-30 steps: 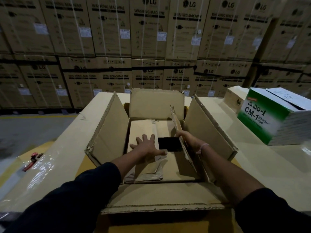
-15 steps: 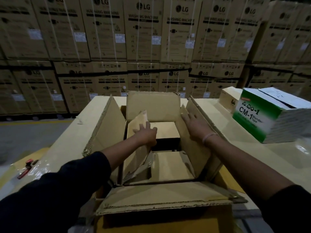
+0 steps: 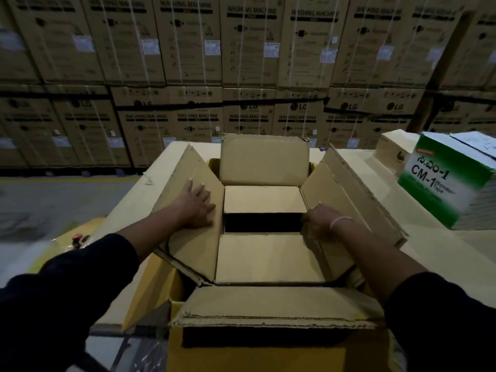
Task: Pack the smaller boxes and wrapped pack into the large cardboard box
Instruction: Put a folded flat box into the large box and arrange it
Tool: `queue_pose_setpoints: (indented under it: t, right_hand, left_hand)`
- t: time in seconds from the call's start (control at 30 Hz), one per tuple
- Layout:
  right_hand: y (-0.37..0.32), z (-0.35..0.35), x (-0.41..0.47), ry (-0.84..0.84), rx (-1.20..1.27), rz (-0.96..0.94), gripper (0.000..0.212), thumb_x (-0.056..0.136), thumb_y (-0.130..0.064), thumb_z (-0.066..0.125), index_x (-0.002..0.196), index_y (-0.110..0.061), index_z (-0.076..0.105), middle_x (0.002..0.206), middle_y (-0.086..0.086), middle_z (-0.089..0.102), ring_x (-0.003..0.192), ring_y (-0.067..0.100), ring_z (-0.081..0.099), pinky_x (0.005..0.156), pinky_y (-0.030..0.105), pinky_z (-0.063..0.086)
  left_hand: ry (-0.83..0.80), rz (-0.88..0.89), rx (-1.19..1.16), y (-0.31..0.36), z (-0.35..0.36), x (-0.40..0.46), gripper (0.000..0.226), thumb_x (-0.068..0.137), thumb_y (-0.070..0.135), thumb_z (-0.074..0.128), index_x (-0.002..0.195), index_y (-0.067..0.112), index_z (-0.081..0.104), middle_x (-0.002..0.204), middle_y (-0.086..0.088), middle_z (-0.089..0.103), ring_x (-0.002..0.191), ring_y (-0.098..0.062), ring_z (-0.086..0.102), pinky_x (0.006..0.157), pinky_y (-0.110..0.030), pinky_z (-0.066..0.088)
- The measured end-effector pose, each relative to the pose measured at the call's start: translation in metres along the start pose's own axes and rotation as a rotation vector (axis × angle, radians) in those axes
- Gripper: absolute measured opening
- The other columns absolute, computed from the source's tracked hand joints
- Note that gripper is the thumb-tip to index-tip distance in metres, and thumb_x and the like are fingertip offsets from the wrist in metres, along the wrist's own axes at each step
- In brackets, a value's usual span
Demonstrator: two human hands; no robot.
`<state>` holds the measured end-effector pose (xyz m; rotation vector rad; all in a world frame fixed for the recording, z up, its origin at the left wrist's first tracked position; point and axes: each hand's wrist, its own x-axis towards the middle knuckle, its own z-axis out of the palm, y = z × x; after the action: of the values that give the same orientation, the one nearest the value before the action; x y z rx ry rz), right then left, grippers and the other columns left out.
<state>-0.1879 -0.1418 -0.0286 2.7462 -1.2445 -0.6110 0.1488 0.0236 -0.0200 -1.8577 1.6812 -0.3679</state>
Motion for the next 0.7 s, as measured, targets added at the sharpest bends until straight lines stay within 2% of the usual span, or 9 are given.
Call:
queue_pose_setpoints:
  t: [0.07,0.17,0.27,0.3,0.37,0.4,0.47,0.57,0.7]
  right_hand:
    - [-0.003,0.003,0.001,-0.009,0.063,-0.002,0.044,0.101,-0.031,0.054,0.145,-0.026,0.058,0.145,0.006,0.060,0.136,0.030,0.050,0.120,0.040,0.027]
    - [-0.003,0.009,0.013,-0.052,0.249,0.017,0.044,0.109,-0.042,0.039,0.147,-0.026,0.057,0.153,0.003,0.055,0.145,0.024,0.044,0.127,0.045,0.007]
    - [-0.001,0.007,0.014,-0.077,0.502,0.064,0.053,0.108,-0.054,0.035,0.140,-0.023,0.063,0.132,0.008,0.070,0.134,0.026,0.053,0.127,0.046,0.011]
    - [0.001,0.005,0.012,-0.062,0.592,0.064,0.052,0.107,-0.055,0.038,0.132,-0.021,0.069,0.117,0.008,0.076,0.118,0.026,0.062,0.122,0.046,0.026]
    - [0.007,-0.002,0.008,0.018,0.827,0.093,0.047,0.106,-0.050,0.046,0.120,-0.015,0.074,0.097,0.011,0.077,0.086,0.025,0.066,0.089,0.041,0.051]
    - [0.012,-0.006,0.005,0.076,0.911,0.114,0.043,0.106,-0.045,0.050,0.117,-0.012,0.075,0.091,0.013,0.075,0.077,0.026,0.064,0.073,0.039,0.051]
    - [0.026,-0.013,-0.003,0.132,0.988,0.110,0.032,0.104,-0.035,0.058,0.113,-0.011,0.076,0.082,0.013,0.070,0.072,0.028,0.058,0.062,0.036,0.047]
    - [0.037,-0.028,-0.025,-0.075,0.997,0.009,0.023,0.096,-0.032,0.073,0.113,-0.018,0.079,0.097,0.005,0.078,0.090,0.027,0.071,0.083,0.040,0.059]
    - [0.028,-0.042,-0.062,-0.444,0.766,-0.035,0.069,0.083,-0.054,0.080,0.145,-0.041,0.052,0.135,0.000,0.065,0.121,0.024,0.063,0.103,0.045,0.054]
  left_hand:
    - [0.015,0.024,0.022,0.001,-0.003,0.003,0.072,0.097,0.072,0.024,0.159,0.034,0.028,0.169,-0.009,0.018,0.157,-0.035,0.007,0.118,-0.070,-0.002]
    - [0.015,0.018,0.038,0.003,-0.007,0.009,0.071,0.098,0.071,0.025,0.159,0.033,0.029,0.168,-0.009,0.021,0.157,-0.034,0.010,0.118,-0.069,-0.001]
    - [0.030,0.014,0.023,0.001,-0.004,0.022,0.071,0.098,0.070,0.024,0.159,0.033,0.028,0.167,-0.009,0.025,0.156,-0.033,0.014,0.120,-0.067,-0.001]
    - [0.040,0.016,0.018,0.001,-0.003,0.027,0.071,0.099,0.069,0.024,0.159,0.033,0.027,0.166,-0.009,0.027,0.155,-0.033,0.016,0.120,-0.066,0.000]
    - [0.047,0.012,0.016,0.000,-0.003,0.037,0.070,0.100,0.066,0.024,0.161,0.031,0.022,0.166,-0.009,0.027,0.155,-0.032,0.018,0.122,-0.064,0.002]
    - [0.052,0.010,0.014,-0.001,-0.002,0.042,0.070,0.101,0.065,0.024,0.161,0.030,0.019,0.166,-0.009,0.026,0.154,-0.031,0.019,0.122,-0.063,0.004]
    - [0.060,0.010,0.008,-0.002,-0.001,0.054,0.073,0.101,0.065,0.028,0.162,0.028,0.015,0.166,-0.010,0.026,0.154,-0.031,0.021,0.123,-0.060,0.006]
    - [0.027,0.003,-0.020,-0.002,0.001,0.074,0.081,0.098,0.068,0.035,0.163,0.026,0.010,0.167,-0.011,0.024,0.154,-0.031,0.021,0.124,-0.059,0.006]
    - [0.015,-0.001,-0.072,0.009,0.005,0.102,0.104,0.086,0.081,0.044,0.164,0.024,0.004,0.170,-0.013,0.014,0.156,-0.034,0.015,0.122,-0.064,0.003]
